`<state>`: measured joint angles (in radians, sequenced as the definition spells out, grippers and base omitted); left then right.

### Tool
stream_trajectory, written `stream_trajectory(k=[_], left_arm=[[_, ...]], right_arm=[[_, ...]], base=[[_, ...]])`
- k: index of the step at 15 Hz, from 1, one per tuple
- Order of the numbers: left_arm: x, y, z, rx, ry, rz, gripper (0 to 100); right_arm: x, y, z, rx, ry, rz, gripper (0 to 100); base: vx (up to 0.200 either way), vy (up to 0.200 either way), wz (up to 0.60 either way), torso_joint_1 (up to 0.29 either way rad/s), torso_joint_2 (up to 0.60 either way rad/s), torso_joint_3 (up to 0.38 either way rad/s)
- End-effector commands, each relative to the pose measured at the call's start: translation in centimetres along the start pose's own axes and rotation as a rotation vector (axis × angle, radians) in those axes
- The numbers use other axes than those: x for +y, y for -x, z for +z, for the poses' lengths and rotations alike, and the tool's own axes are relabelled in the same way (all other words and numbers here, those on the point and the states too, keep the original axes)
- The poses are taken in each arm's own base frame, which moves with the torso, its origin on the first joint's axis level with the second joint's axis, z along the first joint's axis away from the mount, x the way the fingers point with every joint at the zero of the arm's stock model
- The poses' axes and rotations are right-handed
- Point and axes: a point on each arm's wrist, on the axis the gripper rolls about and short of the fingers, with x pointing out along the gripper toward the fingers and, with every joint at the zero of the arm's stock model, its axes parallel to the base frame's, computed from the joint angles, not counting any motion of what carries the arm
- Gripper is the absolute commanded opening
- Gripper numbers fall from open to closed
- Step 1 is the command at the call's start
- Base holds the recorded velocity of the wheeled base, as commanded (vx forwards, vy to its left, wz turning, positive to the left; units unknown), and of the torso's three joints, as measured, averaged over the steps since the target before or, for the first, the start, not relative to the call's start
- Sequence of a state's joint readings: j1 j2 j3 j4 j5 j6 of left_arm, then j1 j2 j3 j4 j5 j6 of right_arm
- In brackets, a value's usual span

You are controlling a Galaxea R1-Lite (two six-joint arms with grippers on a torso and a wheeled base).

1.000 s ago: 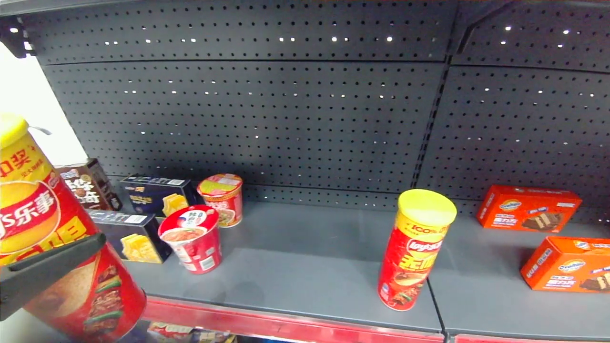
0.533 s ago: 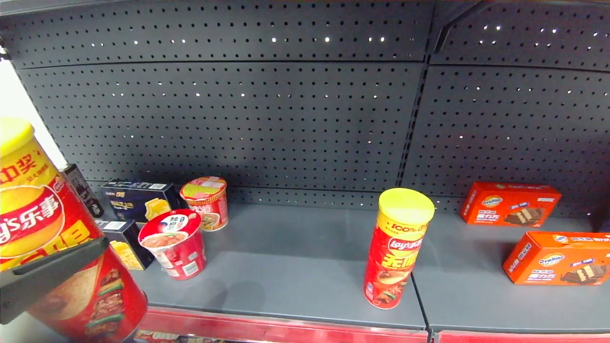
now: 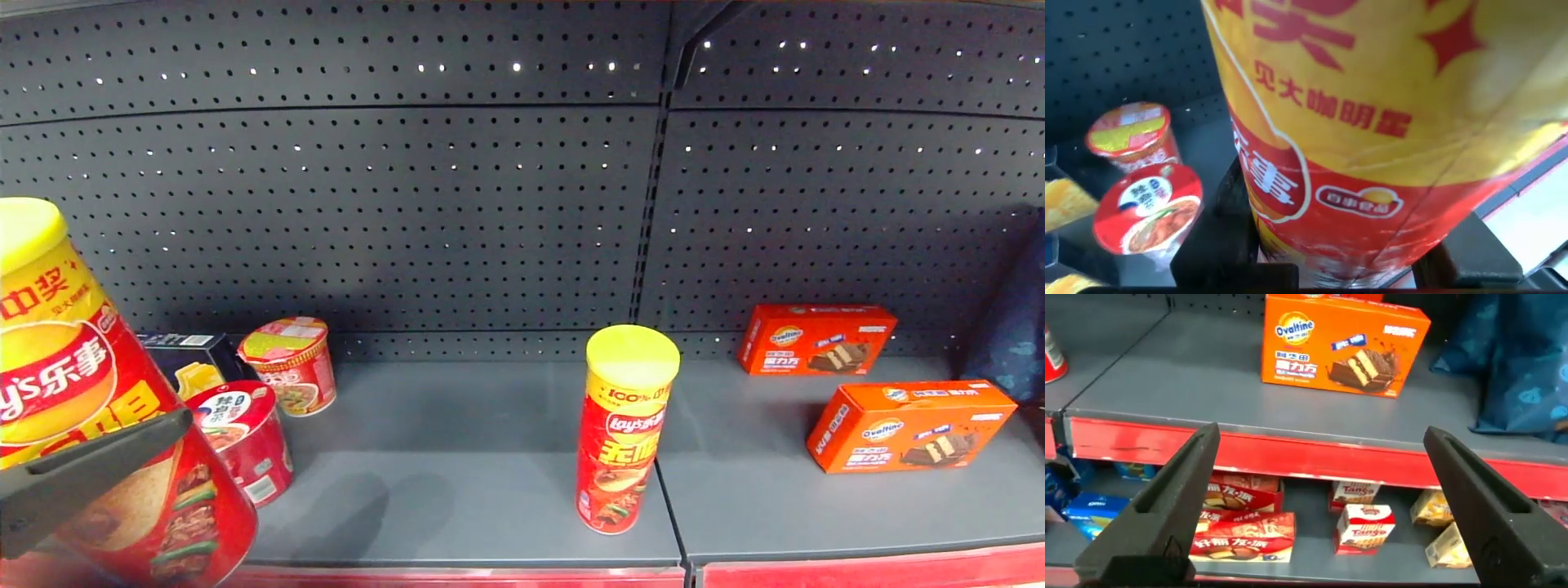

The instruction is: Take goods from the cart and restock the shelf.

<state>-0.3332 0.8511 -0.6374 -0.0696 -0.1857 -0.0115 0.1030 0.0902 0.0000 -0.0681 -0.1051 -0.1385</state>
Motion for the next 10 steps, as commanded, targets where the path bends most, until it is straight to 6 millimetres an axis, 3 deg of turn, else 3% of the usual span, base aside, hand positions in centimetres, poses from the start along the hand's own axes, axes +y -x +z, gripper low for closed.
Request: stream_trajectory(k=[1, 6, 9, 10], left_arm=[[0.1, -0.4, -0.2, 0.024, 0.002, 0.004, 0], [0.2, -3.9, 0.3, 0.064, 0.007, -0.047, 0], [0.1, -8.4, 0.8, 0.136, 0.008, -0.096, 0], [0.2, -11.0, 0.8, 0.138, 0.012, -0.137, 0]], right_arm=[[0.0, 0.0, 0.0, 0.004, 0.005, 0.001, 100], [0.1, 0.0, 0.0, 0.002, 0.005, 0.024, 100], [0.1, 0.0, 0.0, 0.0, 0.003, 0.032, 100], [0.1, 0.0, 0.0, -0.002, 0.003, 0.055, 100]], base=[[0.0, 0.0, 0.0, 0.0, 0.0, 0.0], [0.0, 0.0, 0.0, 0.0, 0.0, 0.0], [0.0, 0.0, 0.0, 0.0, 0.0, 0.0], [0.0, 0.0, 0.0, 0.0, 0.0, 0.0]])
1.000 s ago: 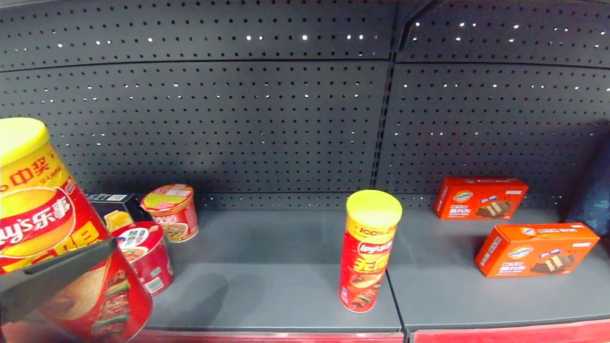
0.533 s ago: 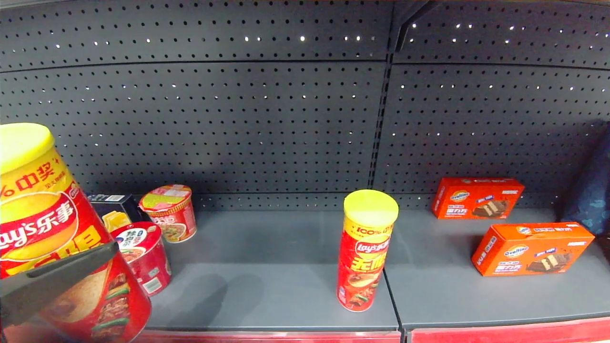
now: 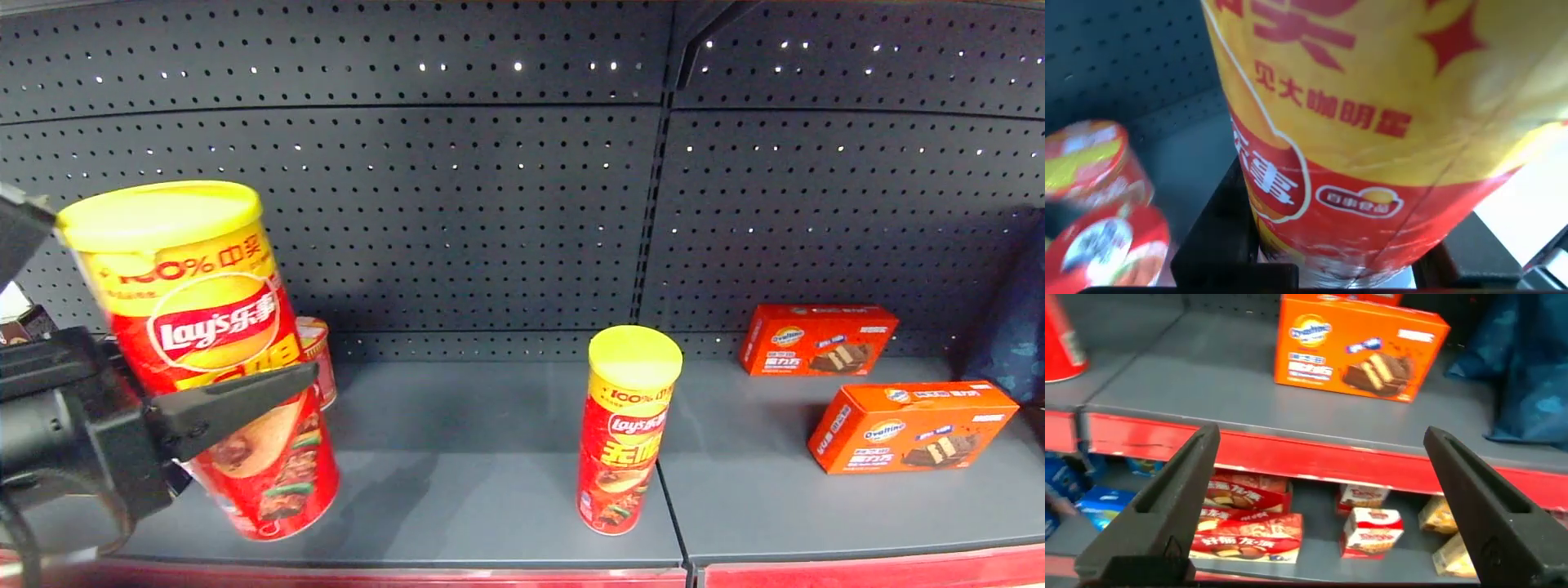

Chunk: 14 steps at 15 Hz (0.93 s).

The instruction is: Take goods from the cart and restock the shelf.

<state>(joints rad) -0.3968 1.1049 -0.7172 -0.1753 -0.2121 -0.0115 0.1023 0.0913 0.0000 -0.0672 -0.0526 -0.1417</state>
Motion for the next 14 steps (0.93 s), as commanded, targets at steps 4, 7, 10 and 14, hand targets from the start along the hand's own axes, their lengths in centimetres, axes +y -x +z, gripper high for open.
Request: stream_trajectory(k=[4, 7, 10, 14], left_arm=[[2.5, -11.6, -1.5, 0.041, 0.006, -0.11, 0], [4.2, -16.5, -2.9, -0.065, -0.024, -0.283, 0], [5.1, -20.6, -3.2, -0.104, -0.041, -0.313, 0], [5.7, -23.3, -3.7, -0.098, -0.043, -0.392, 0]], right_arm=[[0.1, 0.0, 0.0, -0.004, 0.001, 0.05, 100], [0.1, 0.0, 0.1, -0.008, 0.001, 0.069, 100], [0.2, 0.0, 0.1, -0.008, 0.001, 0.071, 100], [0.2, 0.0, 0.1, -0.008, 0.004, 0.071, 100]], base=[[0.0, 0.0, 0.0, 0.0, 0.0, 0.0], [0.0, 0.0, 0.0, 0.0, 0.0, 0.0], [0.0, 0.0, 0.0, 0.0, 0.0, 0.0], [0.0, 0.0, 0.0, 0.0, 0.0, 0.0]])
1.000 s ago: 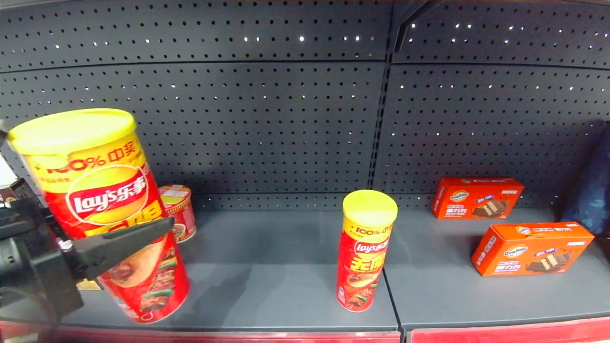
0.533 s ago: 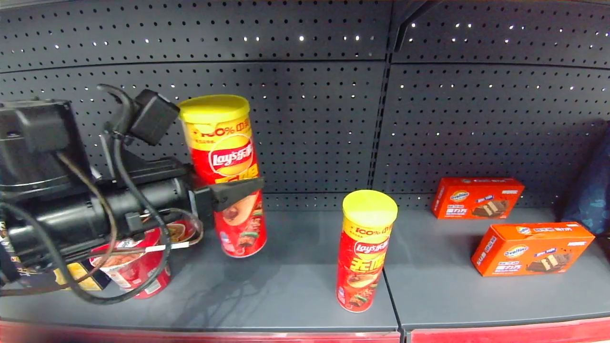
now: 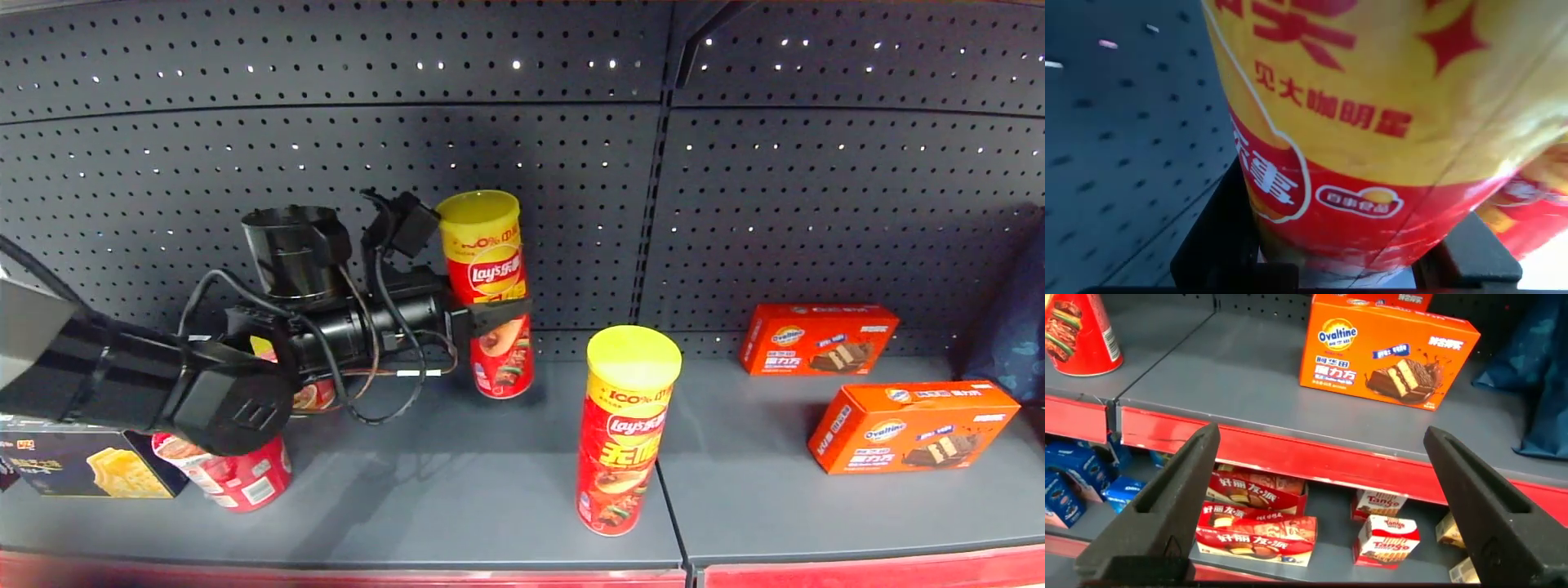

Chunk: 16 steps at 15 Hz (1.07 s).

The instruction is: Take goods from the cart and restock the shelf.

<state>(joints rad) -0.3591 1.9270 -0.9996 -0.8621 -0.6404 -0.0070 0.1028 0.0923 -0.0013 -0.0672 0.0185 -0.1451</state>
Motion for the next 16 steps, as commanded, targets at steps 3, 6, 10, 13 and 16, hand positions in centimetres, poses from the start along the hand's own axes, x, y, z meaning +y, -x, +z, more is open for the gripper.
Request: stream_trajectory(k=[3, 6, 10, 13, 16], left_arm=[[1.1, -1.4, -2.7, 0.051, 0.041, -0.08, 0], [1.6, -2.1, -3.5, 0.061, 0.053, -0.149, 0], [2.1, -3.2, -4.4, 0.072, 0.063, -0.156, 0], [2.2, -4.4, -4.6, 0.066, 0.055, -0.172, 0], [1.4, -6.3, -4.5, 0.058, 0.042, -0.213, 0]], right_arm=[[0.0, 0.0, 0.0, 0.004, 0.001, 0.002, 100], [0.0, 0.0, 0.0, 0.004, 0.002, 0.002, 100], [0.0, 0.0, 0.0, 0.002, 0.002, 0.002, 100], [0.0, 0.0, 0.0, 0.001, 0.002, 0.019, 100], [0.0, 0.0, 0.0, 0.001, 0.002, 0.022, 100]], base=[[0.0, 0.0, 0.0, 0.0, 0.0, 0.0], [0.0, 0.0, 0.0, 0.0, 0.0, 0.0], [0.0, 0.0, 0.0, 0.0, 0.0, 0.0], [0.0, 0.0, 0.0, 0.0, 0.0, 0.0], [0.0, 0.0, 0.0, 0.0, 0.0, 0.0]])
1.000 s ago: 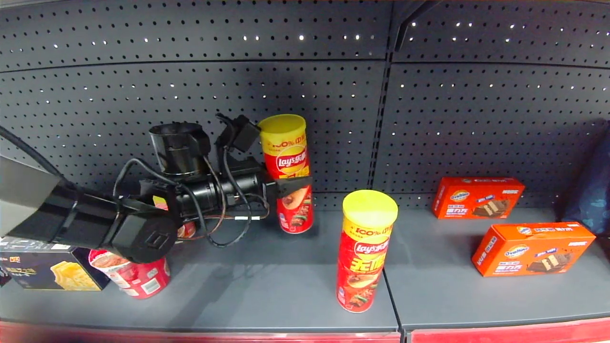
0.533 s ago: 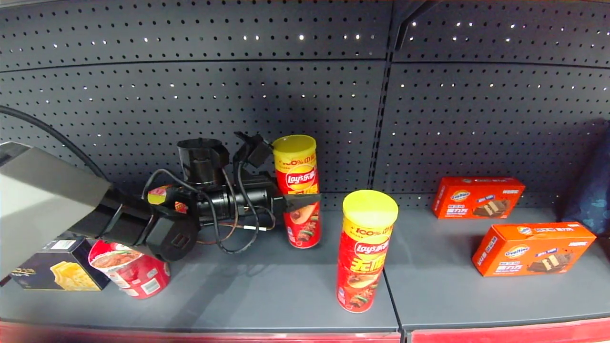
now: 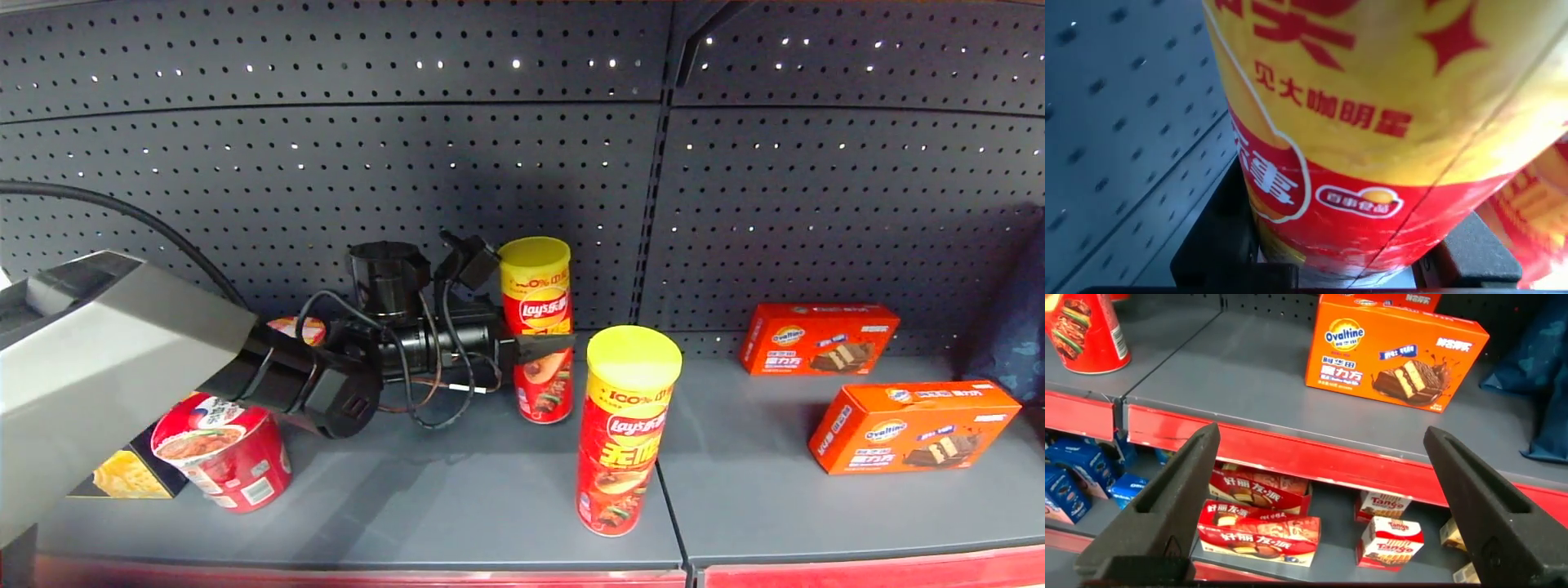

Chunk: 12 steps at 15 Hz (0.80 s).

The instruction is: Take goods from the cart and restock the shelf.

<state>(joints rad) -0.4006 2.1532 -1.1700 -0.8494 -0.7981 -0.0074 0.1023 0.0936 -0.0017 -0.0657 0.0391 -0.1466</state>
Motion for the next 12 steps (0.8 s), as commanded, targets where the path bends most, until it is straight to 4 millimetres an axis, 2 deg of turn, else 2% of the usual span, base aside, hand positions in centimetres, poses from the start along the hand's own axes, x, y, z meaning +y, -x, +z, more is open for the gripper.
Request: stream_trajectory(k=[1, 12], left_arm=[[-0.2, -1.4, -0.2, 0.005, 0.0, -0.027, 0], [0.0, -3.4, -1.1, 0.011, -0.003, -0.052, 0]], right_arm=[[0.0, 0.0, 0.0, 0.001, 0.002, 0.001, 100], [0.0, 0.0, 0.0, 0.001, 0.008, 0.001, 100]], base=[[0.0, 0.0, 0.0, 0.0, 0.0, 0.0], [0.0, 0.0, 0.0, 0.0, 0.0, 0.0]])
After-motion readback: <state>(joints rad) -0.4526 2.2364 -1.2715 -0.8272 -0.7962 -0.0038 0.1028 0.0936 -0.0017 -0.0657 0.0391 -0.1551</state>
